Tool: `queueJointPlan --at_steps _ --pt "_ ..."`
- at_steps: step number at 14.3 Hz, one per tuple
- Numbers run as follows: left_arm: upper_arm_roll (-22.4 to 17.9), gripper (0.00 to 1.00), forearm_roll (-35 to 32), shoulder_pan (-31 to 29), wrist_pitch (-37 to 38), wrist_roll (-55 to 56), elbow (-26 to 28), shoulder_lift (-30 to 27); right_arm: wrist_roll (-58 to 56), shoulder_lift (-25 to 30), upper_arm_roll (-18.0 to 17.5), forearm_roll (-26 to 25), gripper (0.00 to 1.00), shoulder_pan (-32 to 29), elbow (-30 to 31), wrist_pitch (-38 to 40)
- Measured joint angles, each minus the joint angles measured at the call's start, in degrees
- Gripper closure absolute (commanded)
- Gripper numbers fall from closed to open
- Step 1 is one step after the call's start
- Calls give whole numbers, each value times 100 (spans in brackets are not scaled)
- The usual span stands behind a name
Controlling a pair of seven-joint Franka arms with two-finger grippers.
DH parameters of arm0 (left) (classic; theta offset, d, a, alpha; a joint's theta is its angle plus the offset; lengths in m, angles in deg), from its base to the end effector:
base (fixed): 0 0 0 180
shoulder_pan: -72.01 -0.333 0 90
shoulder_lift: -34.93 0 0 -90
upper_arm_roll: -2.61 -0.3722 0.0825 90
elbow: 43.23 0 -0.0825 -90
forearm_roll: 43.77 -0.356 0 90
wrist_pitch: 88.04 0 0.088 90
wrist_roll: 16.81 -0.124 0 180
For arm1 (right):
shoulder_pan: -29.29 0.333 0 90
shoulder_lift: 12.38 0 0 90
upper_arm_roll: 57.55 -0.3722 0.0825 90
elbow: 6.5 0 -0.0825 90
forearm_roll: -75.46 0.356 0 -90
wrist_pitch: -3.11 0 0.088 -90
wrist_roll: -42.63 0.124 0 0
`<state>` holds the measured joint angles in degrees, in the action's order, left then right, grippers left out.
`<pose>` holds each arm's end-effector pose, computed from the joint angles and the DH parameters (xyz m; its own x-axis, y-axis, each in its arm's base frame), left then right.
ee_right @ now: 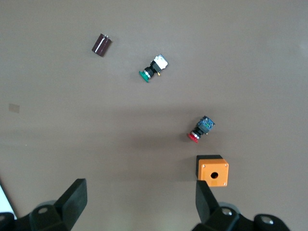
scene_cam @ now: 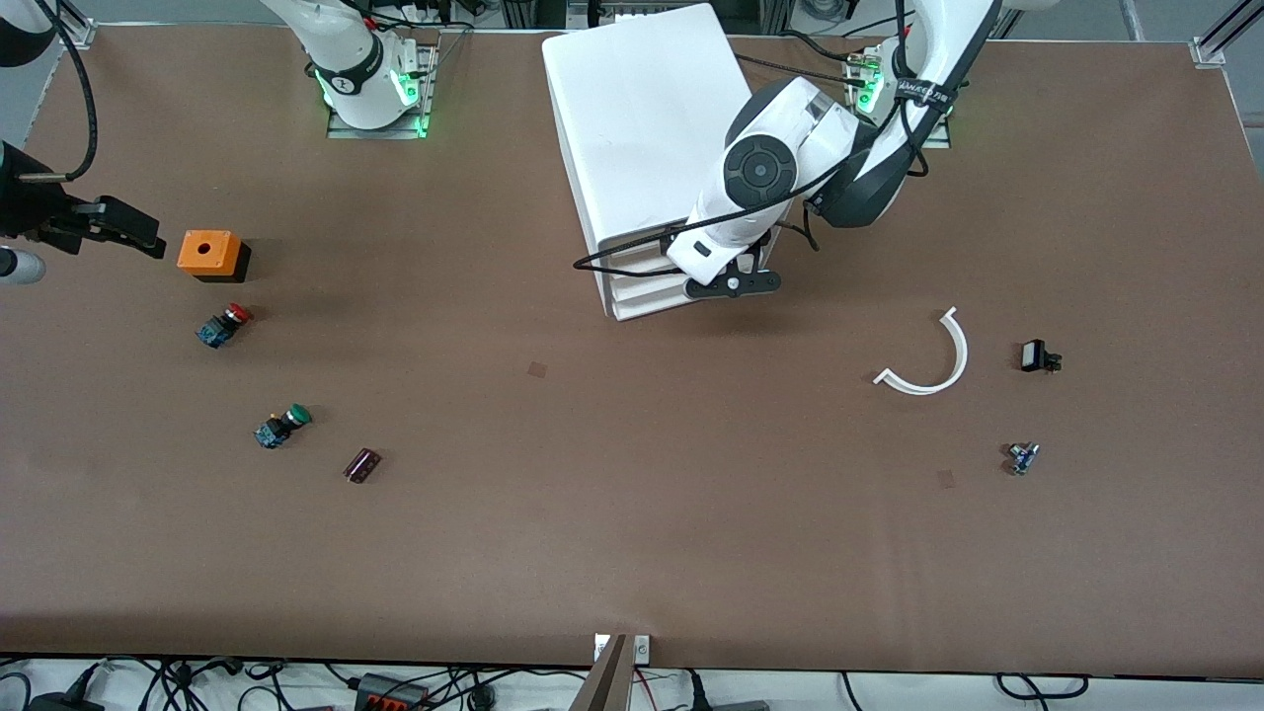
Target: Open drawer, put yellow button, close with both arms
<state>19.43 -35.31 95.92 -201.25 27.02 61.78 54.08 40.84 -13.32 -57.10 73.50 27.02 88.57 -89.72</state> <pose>0.4597 -0.3910 0.3970 0.9513 0.1219 -0.2832 0.1352 -0.9904 0.0277 0.5315 -0.0293 0.6199 0.9983 -0.0145 -0.0565 -0.0127 -0.9994 0.0324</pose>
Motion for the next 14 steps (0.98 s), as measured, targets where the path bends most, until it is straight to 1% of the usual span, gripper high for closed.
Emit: queueJointPlan --at_steps 3,6,8,10,14 --pt "3 0 1 -122 -2 -40 -28 -22 -38 2 -3 0 0 4 49 -116" --pt "-5 0 -120 -590 29 -280 -251 -103 -29 25 -6 0 0 5 50 -114" --pt "-12 0 -451 -1010 370 -628 -522 -162 -29 48 -7 0 0 5 68 -112" --pt "-14 0 -765 -1367 891 -956 -937 -181 -29 115 -8 0 0 5 170 -115" --pt "-27 0 -856 -2070 1682 -2077 -1606 -227 -29 324 -10 0 0 6 419 -131"
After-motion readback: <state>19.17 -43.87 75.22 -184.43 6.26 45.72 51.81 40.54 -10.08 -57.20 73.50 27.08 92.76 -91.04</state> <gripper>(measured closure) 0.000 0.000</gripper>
